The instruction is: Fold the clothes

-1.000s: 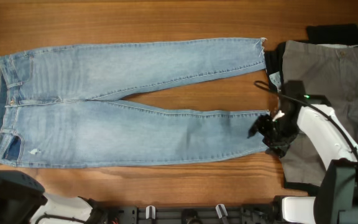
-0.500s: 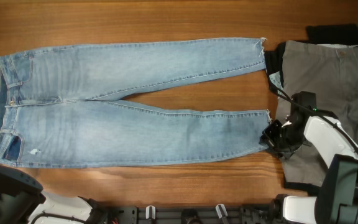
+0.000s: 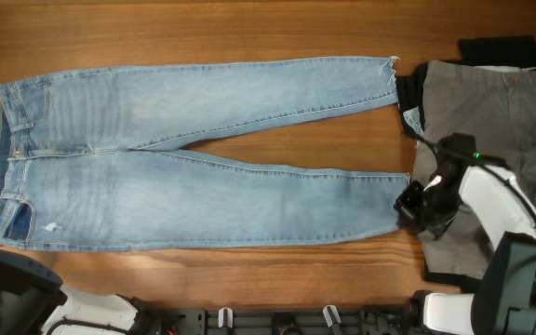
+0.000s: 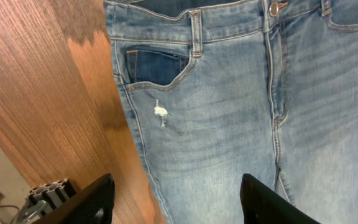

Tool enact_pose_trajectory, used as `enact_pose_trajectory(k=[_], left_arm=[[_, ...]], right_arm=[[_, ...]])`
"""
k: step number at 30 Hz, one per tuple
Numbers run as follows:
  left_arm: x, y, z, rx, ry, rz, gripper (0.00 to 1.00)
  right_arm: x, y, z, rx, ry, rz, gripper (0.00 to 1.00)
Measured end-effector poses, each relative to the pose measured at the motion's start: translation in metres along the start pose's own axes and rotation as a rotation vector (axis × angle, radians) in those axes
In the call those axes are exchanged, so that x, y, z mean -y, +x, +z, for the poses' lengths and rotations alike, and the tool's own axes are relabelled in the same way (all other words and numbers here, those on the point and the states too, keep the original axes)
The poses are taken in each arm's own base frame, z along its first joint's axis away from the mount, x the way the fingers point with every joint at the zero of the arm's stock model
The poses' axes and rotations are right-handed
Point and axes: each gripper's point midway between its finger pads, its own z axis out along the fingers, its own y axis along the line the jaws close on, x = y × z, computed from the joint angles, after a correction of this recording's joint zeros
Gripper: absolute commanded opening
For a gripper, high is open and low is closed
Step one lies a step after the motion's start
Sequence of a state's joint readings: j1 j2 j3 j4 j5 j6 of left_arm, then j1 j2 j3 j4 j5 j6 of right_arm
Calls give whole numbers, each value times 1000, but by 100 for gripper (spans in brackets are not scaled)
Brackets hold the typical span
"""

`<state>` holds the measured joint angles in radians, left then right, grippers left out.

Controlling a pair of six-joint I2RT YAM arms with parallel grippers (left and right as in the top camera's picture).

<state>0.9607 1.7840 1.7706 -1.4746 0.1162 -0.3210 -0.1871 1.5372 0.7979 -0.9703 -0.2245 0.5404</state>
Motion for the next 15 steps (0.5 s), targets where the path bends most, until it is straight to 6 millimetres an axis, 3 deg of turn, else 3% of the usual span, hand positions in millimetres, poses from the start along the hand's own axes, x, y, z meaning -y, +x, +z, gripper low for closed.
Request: enact_pose_trajectory(k=[4, 12, 13, 14, 15], left_arm=[[0, 0, 0, 0, 0, 0, 65], [0, 0, 0, -1, 1, 0, 65], [0, 0, 0, -2, 1, 0, 65], [1, 1, 0, -3, 4, 0, 65], [1, 1, 0, -3, 3, 0, 65]], right_arm=[[-21, -19, -20, 63, -59, -56, 4], [-55, -46, -29, 164, -213, -87, 5], [-60, -50, -31, 182, -229, -93, 7], [-66, -56, -33, 210, -251, -100, 29], [-69, -58, -34, 223, -259, -104, 44]])
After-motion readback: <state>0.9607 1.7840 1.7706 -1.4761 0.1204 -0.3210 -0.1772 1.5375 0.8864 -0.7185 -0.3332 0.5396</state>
